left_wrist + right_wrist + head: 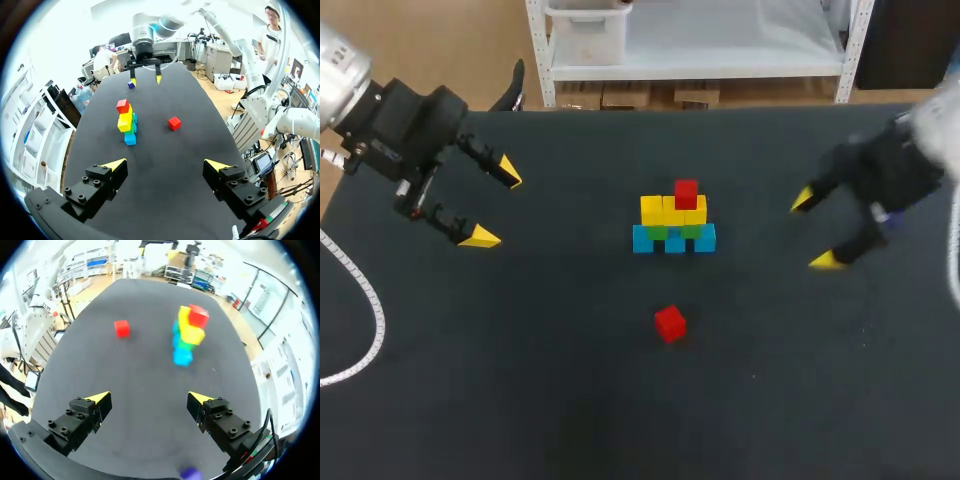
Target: Place the blue cubes, place green cubes on the blue cubes, place the yellow cubes on the green cubes, then place the red cubes on the yellow cubes, and place purple cube on the red cubes.
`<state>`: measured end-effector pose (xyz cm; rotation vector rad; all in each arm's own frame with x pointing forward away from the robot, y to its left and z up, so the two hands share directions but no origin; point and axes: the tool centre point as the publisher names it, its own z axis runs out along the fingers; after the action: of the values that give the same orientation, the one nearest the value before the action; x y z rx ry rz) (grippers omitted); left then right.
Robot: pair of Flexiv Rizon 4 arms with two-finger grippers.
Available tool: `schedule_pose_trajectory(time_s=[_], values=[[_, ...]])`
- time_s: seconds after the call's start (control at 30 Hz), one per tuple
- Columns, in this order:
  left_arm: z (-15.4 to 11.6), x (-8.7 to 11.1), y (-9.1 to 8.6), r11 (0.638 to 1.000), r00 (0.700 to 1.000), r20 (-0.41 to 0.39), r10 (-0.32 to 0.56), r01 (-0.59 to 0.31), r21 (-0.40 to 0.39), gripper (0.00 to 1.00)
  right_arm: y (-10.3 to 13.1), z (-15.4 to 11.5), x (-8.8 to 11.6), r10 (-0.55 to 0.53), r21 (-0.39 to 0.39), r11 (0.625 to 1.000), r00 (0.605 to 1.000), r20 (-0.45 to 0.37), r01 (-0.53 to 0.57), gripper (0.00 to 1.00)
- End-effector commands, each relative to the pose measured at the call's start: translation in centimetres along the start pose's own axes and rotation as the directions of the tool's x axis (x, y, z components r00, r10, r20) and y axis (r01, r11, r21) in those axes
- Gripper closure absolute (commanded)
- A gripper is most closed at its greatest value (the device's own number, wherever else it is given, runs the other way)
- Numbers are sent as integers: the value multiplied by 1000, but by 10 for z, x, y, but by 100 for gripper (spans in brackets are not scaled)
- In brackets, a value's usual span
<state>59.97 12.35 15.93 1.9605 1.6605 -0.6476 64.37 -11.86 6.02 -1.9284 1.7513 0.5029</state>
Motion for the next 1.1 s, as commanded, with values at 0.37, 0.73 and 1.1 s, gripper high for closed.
schedule_pose_trajectory(time_s=[0.37,0.73,1.1], values=[[0,1,0,1000,1000,2,3,-3,-1,0,-58,-63,87,22,7,1000,993,119,-23,0],[0,1,0,1000,1000,2,3,-3,-1,0,-73,-74,106,31,-38,999,981,192,-24,0],[0,1,0,1000,1000,2,3,-3,-1,0,-74,-77,105,2,-59,998,980,199,10,0]])
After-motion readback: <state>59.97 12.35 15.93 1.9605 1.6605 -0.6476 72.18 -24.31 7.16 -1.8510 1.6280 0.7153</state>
